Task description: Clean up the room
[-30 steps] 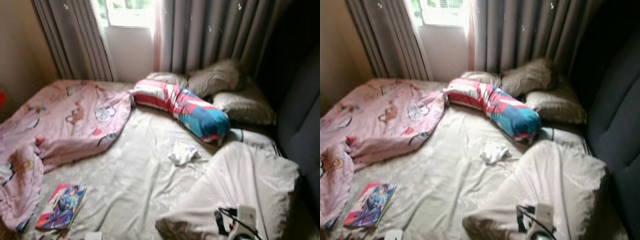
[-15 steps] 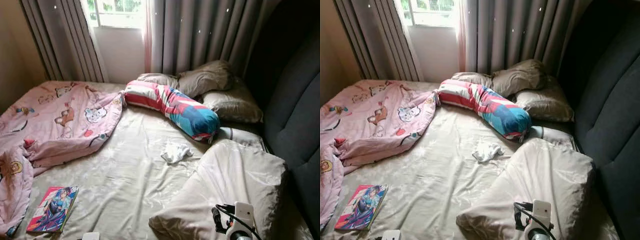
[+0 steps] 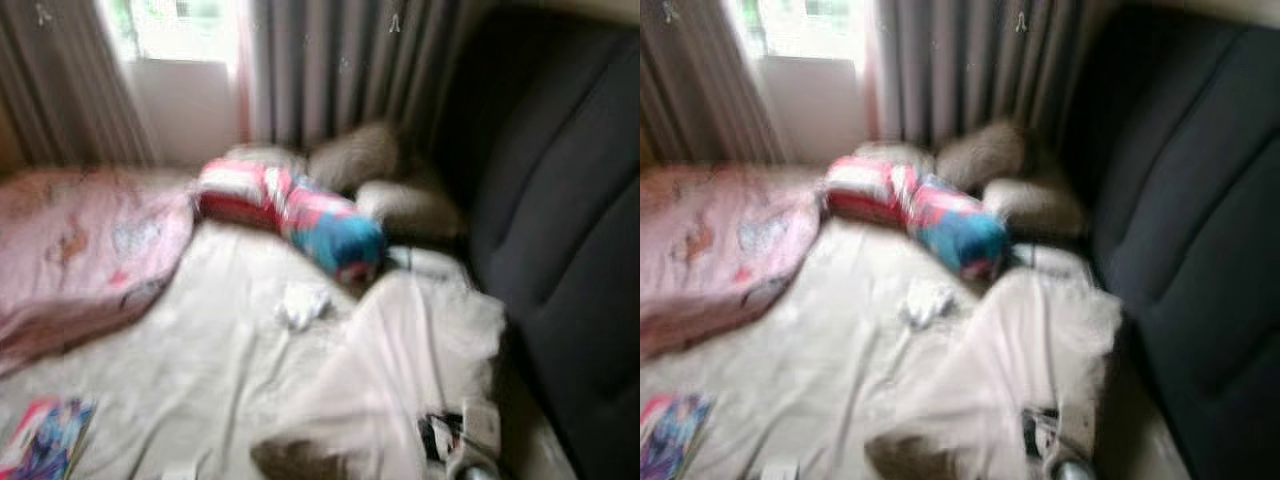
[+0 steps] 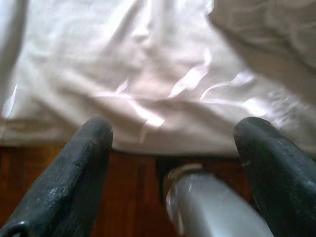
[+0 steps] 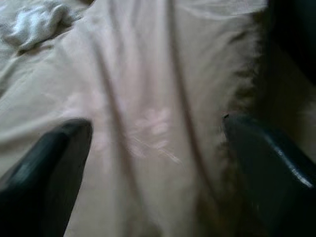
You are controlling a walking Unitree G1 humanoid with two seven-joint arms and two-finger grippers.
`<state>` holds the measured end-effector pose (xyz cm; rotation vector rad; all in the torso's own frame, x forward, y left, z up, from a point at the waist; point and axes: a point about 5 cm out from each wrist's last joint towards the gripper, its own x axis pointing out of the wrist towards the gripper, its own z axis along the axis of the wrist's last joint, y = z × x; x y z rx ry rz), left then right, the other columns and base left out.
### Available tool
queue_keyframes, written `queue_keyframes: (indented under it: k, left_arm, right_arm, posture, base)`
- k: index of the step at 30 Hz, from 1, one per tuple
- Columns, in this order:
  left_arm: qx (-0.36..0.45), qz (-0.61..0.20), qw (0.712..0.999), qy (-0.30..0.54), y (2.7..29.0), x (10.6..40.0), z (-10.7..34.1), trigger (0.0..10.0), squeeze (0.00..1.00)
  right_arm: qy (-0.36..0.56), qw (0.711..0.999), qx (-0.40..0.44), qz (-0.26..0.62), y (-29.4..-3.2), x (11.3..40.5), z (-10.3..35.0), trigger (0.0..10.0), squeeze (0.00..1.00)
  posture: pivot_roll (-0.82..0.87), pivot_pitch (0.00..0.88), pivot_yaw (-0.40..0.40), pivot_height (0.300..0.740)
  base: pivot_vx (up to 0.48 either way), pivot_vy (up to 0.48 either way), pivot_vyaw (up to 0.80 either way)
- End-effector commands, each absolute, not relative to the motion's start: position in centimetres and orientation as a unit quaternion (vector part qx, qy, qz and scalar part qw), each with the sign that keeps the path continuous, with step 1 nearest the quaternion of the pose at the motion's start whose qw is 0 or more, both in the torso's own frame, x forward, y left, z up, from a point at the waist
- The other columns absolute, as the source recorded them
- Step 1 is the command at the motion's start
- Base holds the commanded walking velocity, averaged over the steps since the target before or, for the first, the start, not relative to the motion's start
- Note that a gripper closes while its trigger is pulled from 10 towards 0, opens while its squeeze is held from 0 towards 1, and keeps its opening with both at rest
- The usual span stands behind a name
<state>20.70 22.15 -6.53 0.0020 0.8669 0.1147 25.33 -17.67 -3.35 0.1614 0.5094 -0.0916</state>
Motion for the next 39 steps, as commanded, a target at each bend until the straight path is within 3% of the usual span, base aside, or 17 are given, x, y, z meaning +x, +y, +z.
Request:
queue_keyframes:
  k: [1,23,33,39]
  left_arm:
    - [-0.002,0.052,0.898,0.438,21.7,19.7,-7.2,10.0,0.00]
    - [0.012,0.046,0.898,0.437,22.1,19.8,-7.1,10.0,0.00]
    - [0.016,0.050,0.900,0.432,22.4,20.3,-6.7,10.0,0.00]
    - [0.017,0.051,0.903,0.426,22.4,20.9,-6.4,10.0,0.00]
  right_arm:
    - [0.267,0.959,0.078,-0.050,-18.0,24.7,-3.8,10.0,0.00]
    - [0.249,0.967,0.055,0.001,-16.5,25.8,-3.0,10.0,0.00]
    - [0.250,0.967,0.054,0.017,-15.3,26.5,-2.7,10.0,0.00]
    - [0.238,0.969,0.059,0.012,-15.3,27.1,-2.2,10.0,0.00]
  posture:
    - [0.02,0.000,-0.030,0.740]
    - [-0.01,0.000,0.000,0.740]
    - [0.01,0.000,0.016,0.665]
    - [0.03,0.000,0.009,0.655]
  base:
    - [0.000,0.000,0.00]
    - [0.000,0.000,0.00]
    - [0.000,0.000,0.00]
    - [0.000,0.000,0.00]
